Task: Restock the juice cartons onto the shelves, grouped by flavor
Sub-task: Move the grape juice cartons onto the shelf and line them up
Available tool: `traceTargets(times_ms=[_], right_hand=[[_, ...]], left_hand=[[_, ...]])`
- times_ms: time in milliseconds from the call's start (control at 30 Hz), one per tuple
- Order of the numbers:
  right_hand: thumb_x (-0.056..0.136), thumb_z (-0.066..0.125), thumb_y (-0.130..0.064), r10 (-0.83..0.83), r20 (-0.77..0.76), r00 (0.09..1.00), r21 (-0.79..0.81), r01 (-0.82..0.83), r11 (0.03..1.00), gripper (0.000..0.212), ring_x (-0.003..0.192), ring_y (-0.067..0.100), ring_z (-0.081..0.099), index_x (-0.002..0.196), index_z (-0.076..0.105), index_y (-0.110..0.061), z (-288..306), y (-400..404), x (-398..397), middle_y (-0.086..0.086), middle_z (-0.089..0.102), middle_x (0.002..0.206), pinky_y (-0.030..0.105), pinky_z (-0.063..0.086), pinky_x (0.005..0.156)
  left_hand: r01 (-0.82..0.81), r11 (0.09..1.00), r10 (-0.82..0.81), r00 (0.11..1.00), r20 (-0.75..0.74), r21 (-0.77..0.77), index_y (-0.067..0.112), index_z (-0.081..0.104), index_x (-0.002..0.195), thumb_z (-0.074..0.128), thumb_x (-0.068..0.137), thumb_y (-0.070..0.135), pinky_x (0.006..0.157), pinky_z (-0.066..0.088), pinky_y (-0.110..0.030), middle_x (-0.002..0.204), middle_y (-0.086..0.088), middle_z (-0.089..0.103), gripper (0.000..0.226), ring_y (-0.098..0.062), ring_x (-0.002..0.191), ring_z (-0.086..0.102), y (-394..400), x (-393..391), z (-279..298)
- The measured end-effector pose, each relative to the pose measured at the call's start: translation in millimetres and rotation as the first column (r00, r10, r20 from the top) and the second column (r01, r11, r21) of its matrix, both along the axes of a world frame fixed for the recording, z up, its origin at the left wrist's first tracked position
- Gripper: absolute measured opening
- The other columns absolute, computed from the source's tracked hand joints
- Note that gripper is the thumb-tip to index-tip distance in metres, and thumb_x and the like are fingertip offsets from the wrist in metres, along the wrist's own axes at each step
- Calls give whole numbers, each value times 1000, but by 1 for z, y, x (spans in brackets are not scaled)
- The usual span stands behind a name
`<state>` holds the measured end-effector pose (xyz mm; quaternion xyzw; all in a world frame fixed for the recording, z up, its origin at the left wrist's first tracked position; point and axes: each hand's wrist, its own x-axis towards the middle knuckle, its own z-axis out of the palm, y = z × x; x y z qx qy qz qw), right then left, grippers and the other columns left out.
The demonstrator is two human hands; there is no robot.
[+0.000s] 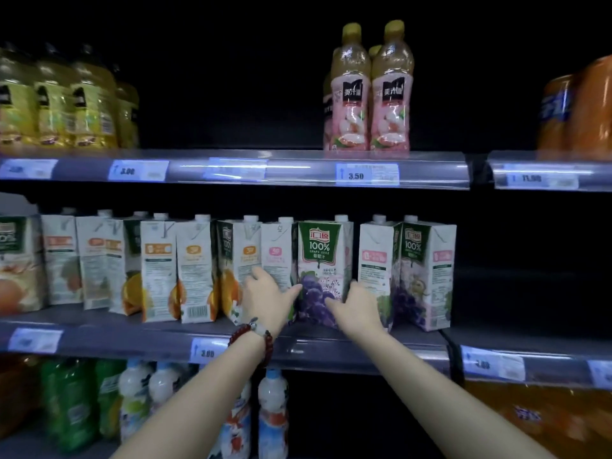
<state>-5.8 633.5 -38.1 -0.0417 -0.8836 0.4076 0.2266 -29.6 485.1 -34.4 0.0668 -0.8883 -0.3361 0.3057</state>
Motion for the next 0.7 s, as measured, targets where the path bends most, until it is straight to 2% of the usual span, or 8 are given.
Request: traceTargets(times_ms=[67, 167, 400, 500, 600, 633, 700], right_hand=[[86, 67, -32, -35, 3, 999, -46, 35, 998, 45, 87, 25, 56, 115, 51, -2, -2, -11, -6, 16, 63, 111, 31, 46, 70], [83, 71, -36, -77, -22, 997, -60, 75, 995, 47, 97, 31, 62, 112, 55, -2, -3, -13, -10, 15, 65, 108, 39, 54, 81], [80, 74, -35, -86, -75, 993, -53, 82, 995, 40, 85, 26, 63, 103, 60, -5, -7, -12, -4, 12, 66, 98, 32, 49, 66], [79, 76, -33, -69, -116, 991, -76, 61, 995, 38, 83, 23, 63, 101, 61, -6, -10, -11, 0, 9, 67, 95, 33, 52, 68], [81, 75, -33, -65, -147, 987, -112, 49, 993, 45, 81, 15, 58, 113, 57, -8, -10, -1, 2, 3, 64, 97, 25, 44, 68], [81, 74, -34, -68, -149, 986, -114, 51, 992, 49, 83, 16, 57, 118, 55, -8, -10, 2, 1, 3, 63, 99, 25, 42, 70], [82, 72, -39, -72, -141, 987, -69, 63, 996, 49, 88, 19, 58, 115, 54, -8, -10, 3, -2, 7, 63, 105, 29, 46, 73]], left_hand=[[-42, 999, 41, 998, -38, -28, 0, 43, 116, 73, 72, 58, 71, 46, -30, 115, -18, 55, 79, -30, 101, 58, 3, -3, -2], [-61, 998, 60, 997, -46, -30, 0, 43, 117, 74, 71, 55, 78, 50, -33, 117, -18, 53, 79, -30, 103, 57, 4, -8, -4], [-36, 999, 33, 994, -107, -25, 0, 45, 114, 74, 71, 52, 80, 53, -38, 113, -18, 55, 73, -32, 100, 57, -2, -9, -6], [-18, 1000, 15, 993, -117, -20, 2, 46, 112, 74, 71, 50, 78, 54, -38, 110, -16, 57, 69, -31, 97, 57, -5, -7, -6], [-4, 1000, 2, 991, -135, -12, 3, 47, 114, 74, 71, 51, 76, 52, -36, 110, -15, 58, 71, -30, 97, 57, -12, -4, -6], [9, 1000, -10, 991, -137, -2, 3, 47, 116, 74, 70, 52, 78, 53, -37, 110, -15, 58, 72, -30, 98, 57, -14, -3, -6], [35, 999, -31, 991, -131, 24, 4, 46, 120, 74, 70, 54, 82, 53, -39, 113, -14, 57, 76, -29, 101, 56, -16, -1, -6]])
